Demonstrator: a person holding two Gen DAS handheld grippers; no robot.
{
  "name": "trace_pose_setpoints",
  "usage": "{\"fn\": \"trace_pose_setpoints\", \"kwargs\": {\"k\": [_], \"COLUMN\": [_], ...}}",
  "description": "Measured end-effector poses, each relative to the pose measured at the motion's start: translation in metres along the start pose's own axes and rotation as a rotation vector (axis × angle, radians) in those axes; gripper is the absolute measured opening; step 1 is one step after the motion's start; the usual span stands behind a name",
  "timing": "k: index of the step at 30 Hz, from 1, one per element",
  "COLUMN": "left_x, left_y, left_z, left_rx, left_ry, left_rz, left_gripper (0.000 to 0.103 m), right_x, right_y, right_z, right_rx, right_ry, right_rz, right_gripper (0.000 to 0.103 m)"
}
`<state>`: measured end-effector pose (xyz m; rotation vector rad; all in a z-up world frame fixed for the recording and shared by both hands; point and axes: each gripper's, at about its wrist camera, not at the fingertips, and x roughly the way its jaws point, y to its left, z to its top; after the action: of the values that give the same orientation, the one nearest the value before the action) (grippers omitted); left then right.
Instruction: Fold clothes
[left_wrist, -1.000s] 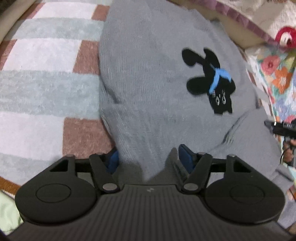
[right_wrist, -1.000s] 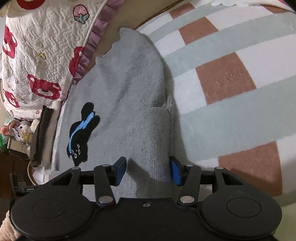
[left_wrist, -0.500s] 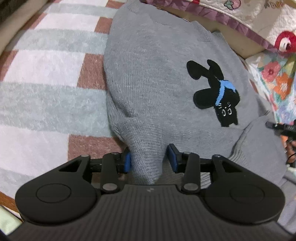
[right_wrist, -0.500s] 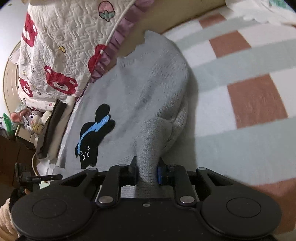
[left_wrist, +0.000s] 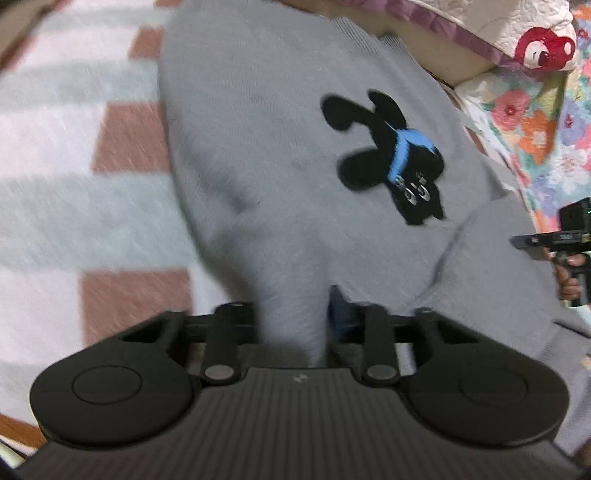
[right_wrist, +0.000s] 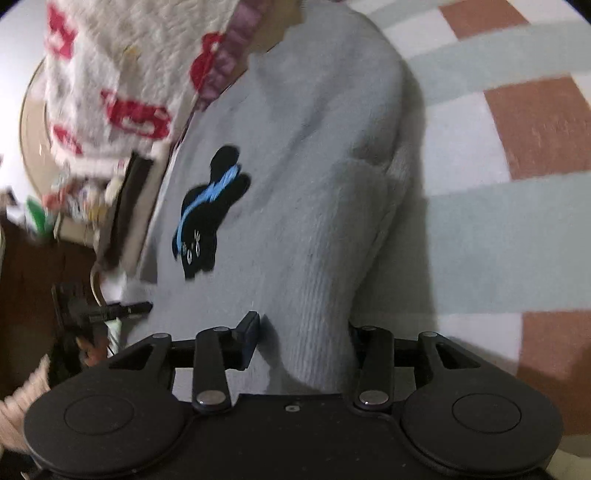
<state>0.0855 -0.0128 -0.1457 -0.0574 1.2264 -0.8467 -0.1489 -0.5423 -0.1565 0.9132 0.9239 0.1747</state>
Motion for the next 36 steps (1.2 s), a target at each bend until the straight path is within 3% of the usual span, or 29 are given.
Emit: {"fn": "trace_pose_setpoints", "kwargs": {"k": [5,6,8,10,12,13,14,16,17,18,21,25,30,36], "left_x": [-0.001,-0.002,-0.002,-0.003,-0.003,-0.004,-0.004,-0.007,-0.008,-0.012,-0.025,-0.049,-0.050,-0.064], "left_y": [0.003,0.003,0.004,0.005,0.007,0.007,0.004,-0.002,-0.006,-0.013,-0.032,-0.032,-0.036,-0.041], "left_z": [-0.002,-0.003,-0.003,-0.004,-0.005,-0.006,-0.006,-0.006,-0.007,-0.007,-0.006,-0.002,0.000,0.030], "left_rx": [-0.038,-0.046,-0.061,-0.077,-0.092,-0.100,-0.074,-0.027,-0.007,0.036,0.139,0.093,0.121,0.122], "left_ry": [0.023,0.027,0.036,0.046,0.055,0.059,0.054,0.034,0.021,0.002,-0.070,-0.163,-0.177,-0.268], "left_rz": [-0.032,-0.038,-0.051,-0.063,-0.076,-0.082,-0.052,-0.015,-0.009,0.017,0.078,0.045,0.082,0.087], "left_gripper": [0.025,0.029,0.051,0.056,0.054,0.042,0.018,0.017,0.017,0.016,0.016,0.016,0.016,0.015], "right_x": [0.003,0.003,-0.001,-0.009,-0.009,-0.009,-0.010,-0.012,-0.013,-0.016,-0.025,-0.036,-0.038,-0.050], "right_y": [0.001,0.006,0.014,0.020,0.007,0.001,-0.001,-0.006,0.001,0.010,0.046,0.082,0.069,0.096], "right_z": [-0.006,-0.008,-0.011,-0.014,-0.015,-0.015,-0.015,-0.017,-0.019,-0.021,-0.023,-0.024,-0.020,0.001], "right_rx": [-0.018,-0.029,-0.058,-0.091,-0.032,-0.002,0.013,0.042,0.015,-0.009,-0.143,-0.292,-0.248,-0.275], "right_ry": [0.052,0.052,0.068,0.097,0.137,0.156,0.136,0.095,0.061,0.024,-0.053,-0.077,-0.092,-0.201], "right_rz": [0.022,0.004,-0.011,-0.008,0.020,0.034,0.039,0.049,0.061,0.068,0.057,0.004,-0.050,-0.002], "right_gripper": [0.033,0.032,0.033,0.044,0.053,0.053,0.052,0.039,0.026,0.024,0.023,0.022,0.021,0.020]}}
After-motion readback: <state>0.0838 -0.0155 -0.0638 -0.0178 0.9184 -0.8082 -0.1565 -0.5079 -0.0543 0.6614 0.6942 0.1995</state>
